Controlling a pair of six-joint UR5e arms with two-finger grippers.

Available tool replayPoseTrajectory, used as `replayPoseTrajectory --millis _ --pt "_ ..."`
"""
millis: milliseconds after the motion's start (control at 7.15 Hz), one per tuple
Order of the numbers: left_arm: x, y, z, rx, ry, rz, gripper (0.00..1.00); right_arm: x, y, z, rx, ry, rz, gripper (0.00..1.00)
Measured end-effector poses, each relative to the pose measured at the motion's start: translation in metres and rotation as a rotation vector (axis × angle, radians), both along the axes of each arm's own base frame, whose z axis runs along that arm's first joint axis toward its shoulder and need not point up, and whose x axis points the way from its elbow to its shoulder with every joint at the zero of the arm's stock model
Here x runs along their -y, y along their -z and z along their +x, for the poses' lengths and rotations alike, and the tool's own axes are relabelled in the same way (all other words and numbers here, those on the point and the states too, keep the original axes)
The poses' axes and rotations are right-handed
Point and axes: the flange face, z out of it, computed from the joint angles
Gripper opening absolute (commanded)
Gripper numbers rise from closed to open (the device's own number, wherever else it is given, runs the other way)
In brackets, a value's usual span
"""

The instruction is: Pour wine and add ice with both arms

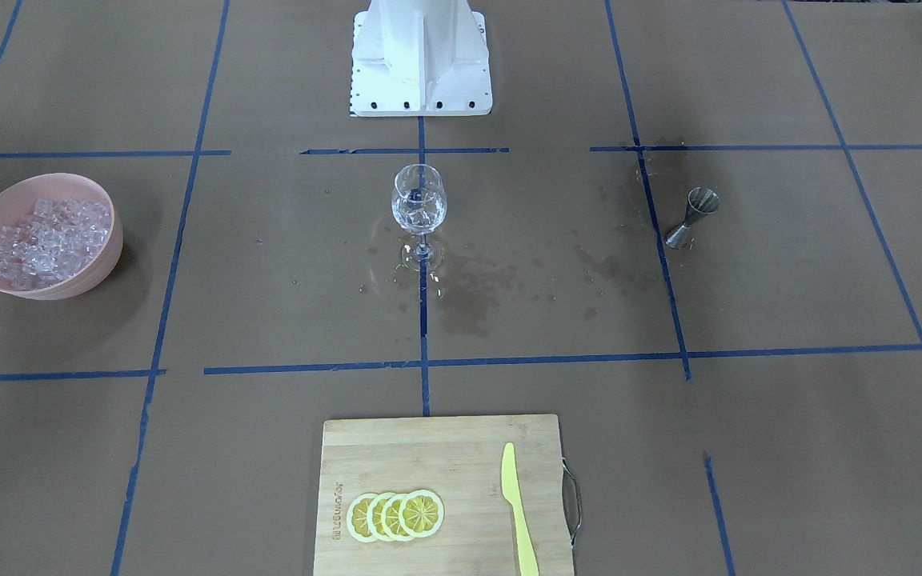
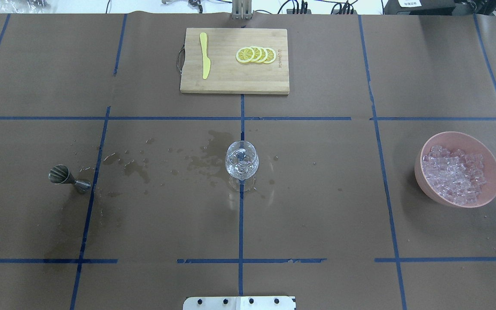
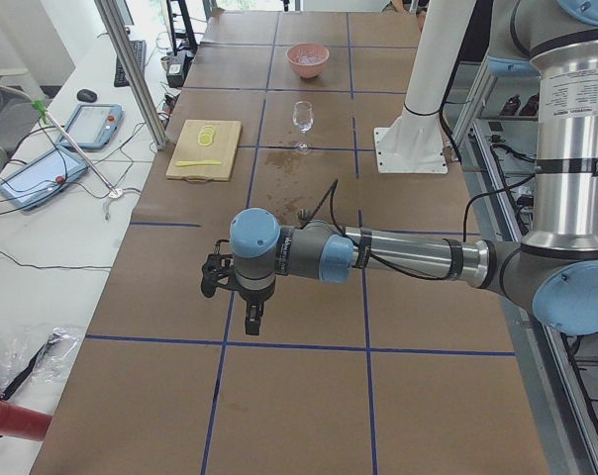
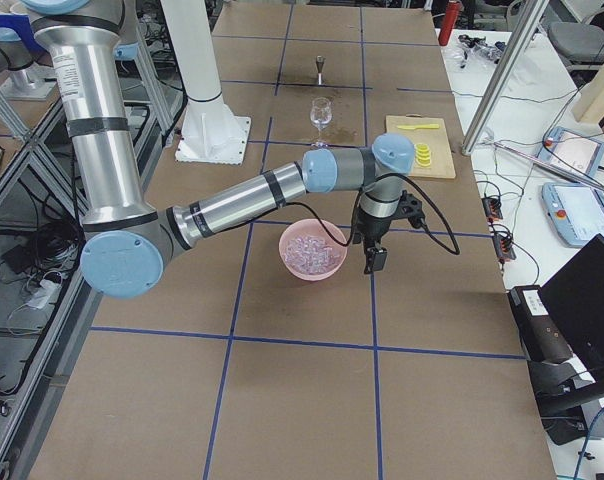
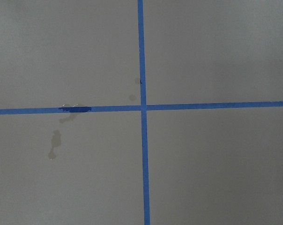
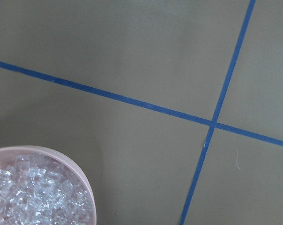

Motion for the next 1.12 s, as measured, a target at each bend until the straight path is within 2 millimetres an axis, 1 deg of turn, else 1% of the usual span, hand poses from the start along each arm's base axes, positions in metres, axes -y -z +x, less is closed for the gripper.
replayPoseTrajectory --millis 140,280,559,699,839,1119 --pt "-0.006 -0.004 0.000 0.000 -0.001 -0.007 1.00 -0.006 -0.014 0.011 0.008 -0.002 -0.013 1.00" --pt "-0.010 -0.006 0.000 0.000 -0.002 -0.010 1.00 -0.009 -0.037 0.024 0.038 -0.014 -0.022 1.00" --pt "-0.014 -0.009 0.000 0.000 -0.004 -0.012 1.00 -0.008 -0.095 0.051 0.109 -0.055 -0.015 1.00" --pt "-0.016 -0.010 0.000 0.000 -0.004 -0.014 1.00 -0.011 -0.116 0.057 0.115 -0.064 -0.022 1.00" --pt "-0.019 -0.014 0.000 0.001 -0.005 -0.019 1.00 -0.016 -0.130 0.060 0.113 -0.070 -0.025 1.00" --pt "-0.022 -0.021 0.000 0.005 -0.006 -0.032 1.00 -0.024 -0.142 0.070 0.112 -0.096 -0.018 1.00"
